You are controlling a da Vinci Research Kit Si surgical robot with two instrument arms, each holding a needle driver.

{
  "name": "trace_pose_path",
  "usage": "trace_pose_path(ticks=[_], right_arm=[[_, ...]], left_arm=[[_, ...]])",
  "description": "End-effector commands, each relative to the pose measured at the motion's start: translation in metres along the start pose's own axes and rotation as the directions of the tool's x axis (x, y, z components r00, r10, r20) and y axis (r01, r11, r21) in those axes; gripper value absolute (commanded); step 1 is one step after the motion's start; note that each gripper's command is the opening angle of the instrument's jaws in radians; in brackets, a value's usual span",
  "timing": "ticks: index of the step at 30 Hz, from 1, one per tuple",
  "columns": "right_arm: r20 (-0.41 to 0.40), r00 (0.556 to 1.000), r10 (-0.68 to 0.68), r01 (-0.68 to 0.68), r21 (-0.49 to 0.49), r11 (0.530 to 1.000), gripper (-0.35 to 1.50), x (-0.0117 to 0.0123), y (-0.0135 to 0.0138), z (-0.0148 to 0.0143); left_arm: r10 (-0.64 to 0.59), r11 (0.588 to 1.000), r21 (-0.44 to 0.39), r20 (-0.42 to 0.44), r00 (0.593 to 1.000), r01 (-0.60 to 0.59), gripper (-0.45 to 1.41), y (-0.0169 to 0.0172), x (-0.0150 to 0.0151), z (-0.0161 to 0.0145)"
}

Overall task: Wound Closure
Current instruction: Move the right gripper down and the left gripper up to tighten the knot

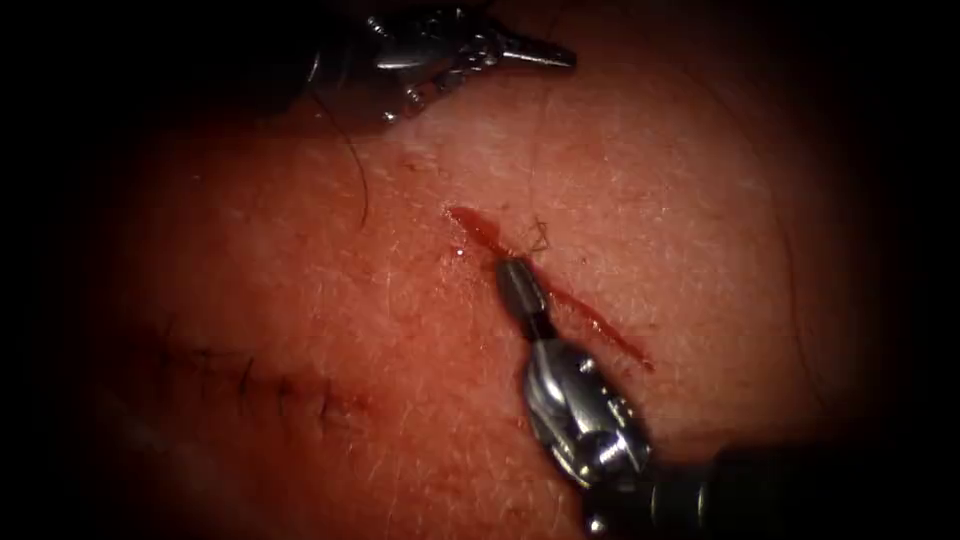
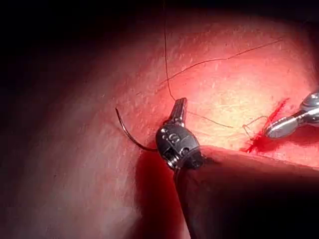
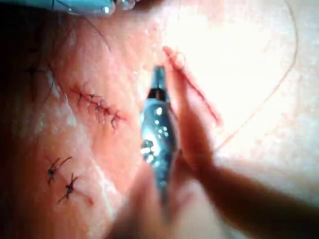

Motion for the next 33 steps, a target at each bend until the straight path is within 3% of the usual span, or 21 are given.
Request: trace_pose_path(ticks=[1,12,33], right_arm=[[0.005,1.000,0.000,0.000,0.003,1.000,-0.35,-0.0011,-0.0001,-0.0005],[0.039,0.999,-0.006,0.006,0.014,1.000,-0.35,-0.0026,-0.0007,-0.0027],[0.083,0.996,-0.019,0.019,0.007,1.000,-0.35,-0.0053,-0.0006,-0.0036]], left_arm=[[-0.002,1.000,0.000,-0.001,1.000,0.002,-0.45,-0.0007,-0.0004,0.0007],[0.027,0.999,0.024,-0.002,1.000,-0.027,-0.45,-0.0041,0.0011,0.0013],[0.127,0.985,0.118,-0.002,0.992,-0.126,-0.45,-0.0102,0.0044,0.0041]])
